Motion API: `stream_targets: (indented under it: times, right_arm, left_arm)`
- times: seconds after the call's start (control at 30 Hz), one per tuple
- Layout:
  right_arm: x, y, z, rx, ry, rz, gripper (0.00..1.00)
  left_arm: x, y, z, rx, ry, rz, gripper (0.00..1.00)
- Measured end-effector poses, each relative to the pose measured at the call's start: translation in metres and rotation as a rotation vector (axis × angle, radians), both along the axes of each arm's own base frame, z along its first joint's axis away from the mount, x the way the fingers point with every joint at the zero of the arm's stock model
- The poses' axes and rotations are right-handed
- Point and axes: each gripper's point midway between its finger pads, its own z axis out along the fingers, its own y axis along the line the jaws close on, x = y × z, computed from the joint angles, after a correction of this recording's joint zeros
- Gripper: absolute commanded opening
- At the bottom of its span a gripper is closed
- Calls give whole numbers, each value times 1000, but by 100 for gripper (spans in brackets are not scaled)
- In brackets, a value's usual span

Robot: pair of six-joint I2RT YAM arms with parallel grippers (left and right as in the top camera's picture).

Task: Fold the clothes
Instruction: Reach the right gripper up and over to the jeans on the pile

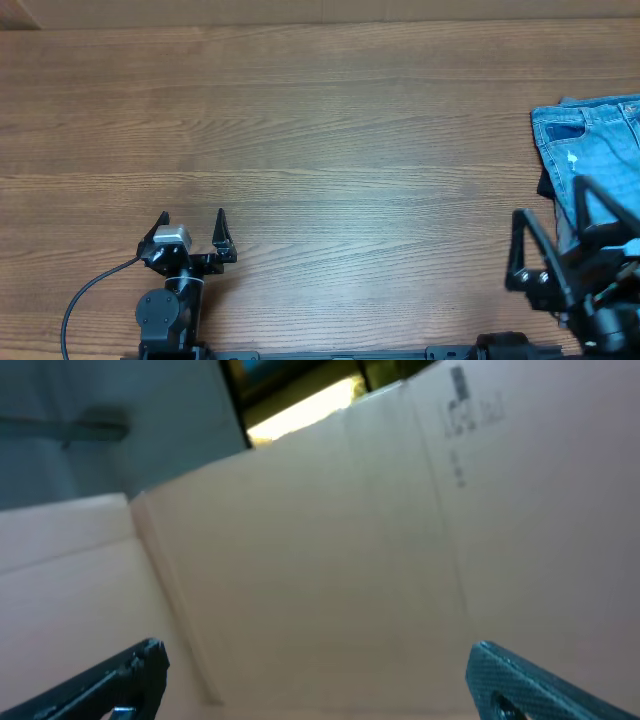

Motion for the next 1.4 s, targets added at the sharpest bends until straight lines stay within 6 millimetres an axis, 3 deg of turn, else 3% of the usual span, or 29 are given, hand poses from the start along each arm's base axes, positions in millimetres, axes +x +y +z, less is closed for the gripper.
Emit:
stream_targets:
  times: [0.17,0.43,0.57,0.8,0.97,1.23,1.27,1.3,1.4]
  right_arm:
    - [1,-5,28,-8,-28,-34,100]
    - [2,-6,29,-11,-32,-45,100]
    - [18,-10,25,-12,54,-69,100]
    - [83,-23,14,-22,329,-166,100]
    - [136,-47,-4,-49,567,-318,100]
    - [216,-95,-62,-154,863,-629,100]
    - [218,-97,-64,-158,867,-641,100]
    - [238,-109,-84,-186,914,-714,100]
    - [259,-131,-110,-203,972,-798,100]
  left_arm:
    - [0,0,0,0,0,0,100]
    - [0,0,0,0,0,0,100]
    - [0,0,0,0,0,0,100]
    - [0,0,0,0,0,0,100]
    - [0,0,0,0,0,0,100]
    - [0,0,0,0,0,0,100]
    - [0,0,0,0,0,0,100]
    - [0,0,0,0,0,0,100]
    - [0,0,0,0,0,0,100]
